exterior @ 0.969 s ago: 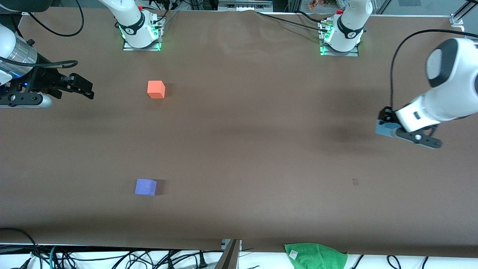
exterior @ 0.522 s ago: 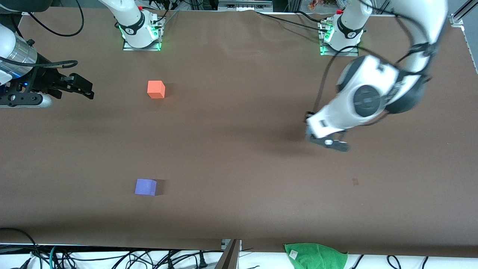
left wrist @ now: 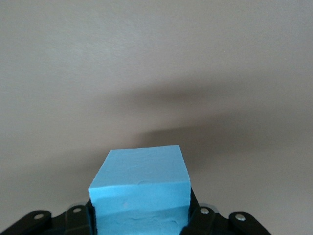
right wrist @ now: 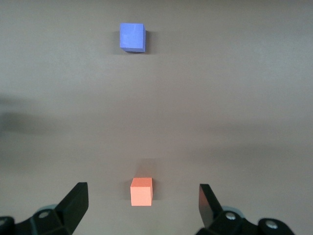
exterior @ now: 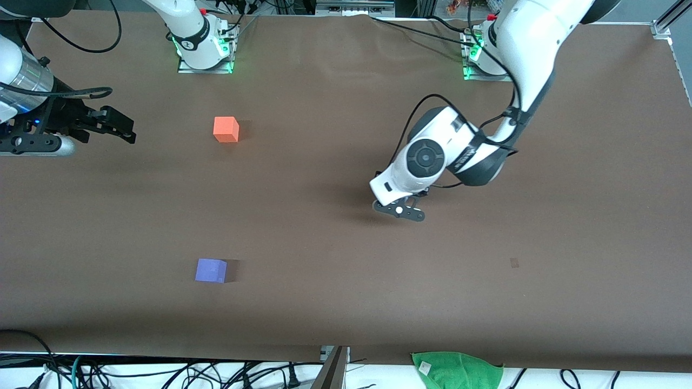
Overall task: Place blue block between orange and purple blocks
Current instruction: 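Carry the blue block toward the table middle with the left gripper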
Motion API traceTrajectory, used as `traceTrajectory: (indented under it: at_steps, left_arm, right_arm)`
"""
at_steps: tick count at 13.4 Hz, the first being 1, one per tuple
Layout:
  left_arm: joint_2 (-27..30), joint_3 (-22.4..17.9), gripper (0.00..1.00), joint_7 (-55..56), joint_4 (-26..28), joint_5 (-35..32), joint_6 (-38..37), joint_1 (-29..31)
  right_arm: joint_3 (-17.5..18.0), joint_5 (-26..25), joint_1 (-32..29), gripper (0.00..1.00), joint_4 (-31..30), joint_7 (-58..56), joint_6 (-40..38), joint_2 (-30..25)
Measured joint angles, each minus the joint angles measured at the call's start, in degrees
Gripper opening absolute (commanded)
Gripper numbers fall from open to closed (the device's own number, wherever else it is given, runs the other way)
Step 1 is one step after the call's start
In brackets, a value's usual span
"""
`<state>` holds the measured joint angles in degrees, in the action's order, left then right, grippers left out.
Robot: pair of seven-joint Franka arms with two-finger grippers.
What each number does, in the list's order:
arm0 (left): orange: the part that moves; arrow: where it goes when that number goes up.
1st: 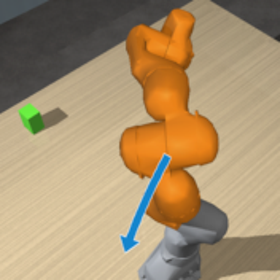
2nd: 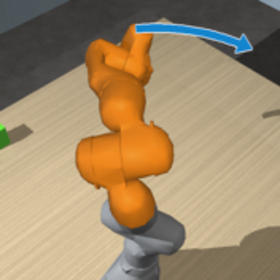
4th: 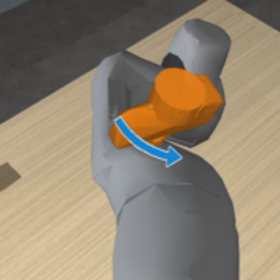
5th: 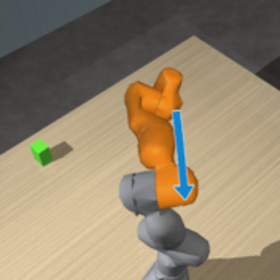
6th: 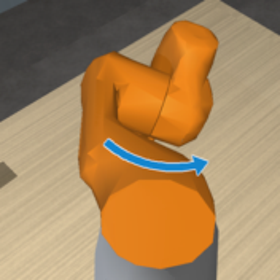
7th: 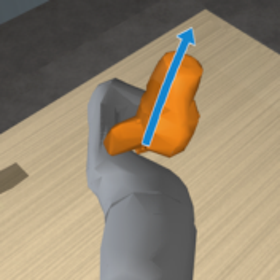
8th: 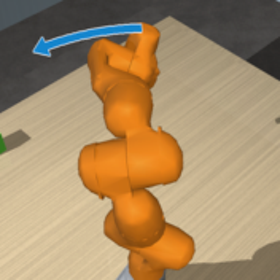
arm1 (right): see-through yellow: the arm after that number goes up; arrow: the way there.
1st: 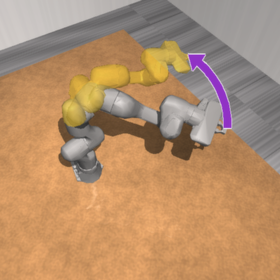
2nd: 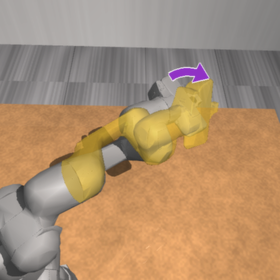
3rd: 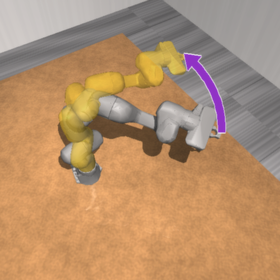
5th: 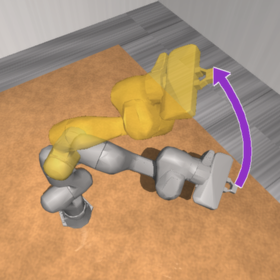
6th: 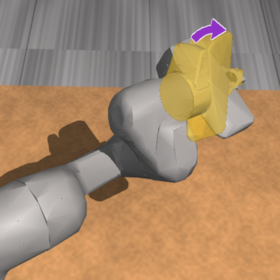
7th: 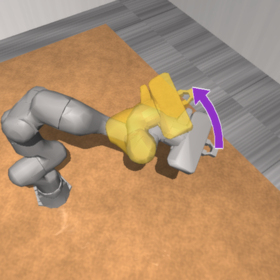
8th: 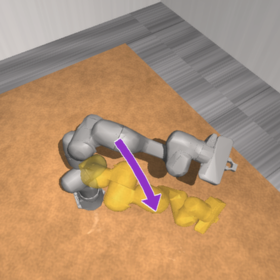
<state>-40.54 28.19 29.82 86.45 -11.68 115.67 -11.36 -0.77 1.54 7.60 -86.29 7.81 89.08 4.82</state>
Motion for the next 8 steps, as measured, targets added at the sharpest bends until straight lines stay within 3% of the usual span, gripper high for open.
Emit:
traceTrajectory:
  at_steps: [5,6,7,8]
  left_arm:
    - [-5.7,-1.6,0.00,10.2,-0.1,-9.1,4.4,-6.4]
    - [-6.6,-1.8,0.36,11.6,-0.1,-9.2,5.5,-6.9]
    - [-7.3,-1.9,0.99,12.7,-0.2,-9.2,6.2,-6.9]
    - [-7.5,-1.9,1.00,13.5,-0.4,-9.2,6.3,-6.8]
  right_arm:
    - [-0.1,0.0,0.0,1.00,0.0,0.0,0.0,0.0]
    - [-0.1,0.0,0.0,1.00,0.0,0.0,0.0,0.0]
    - [-0.1,0.0,0.0,1.00,0.0,0.0,0.0,0.0]
    - [-0.1,0.0,0.0,1.00,0.0,0.0,0.0,0.1]
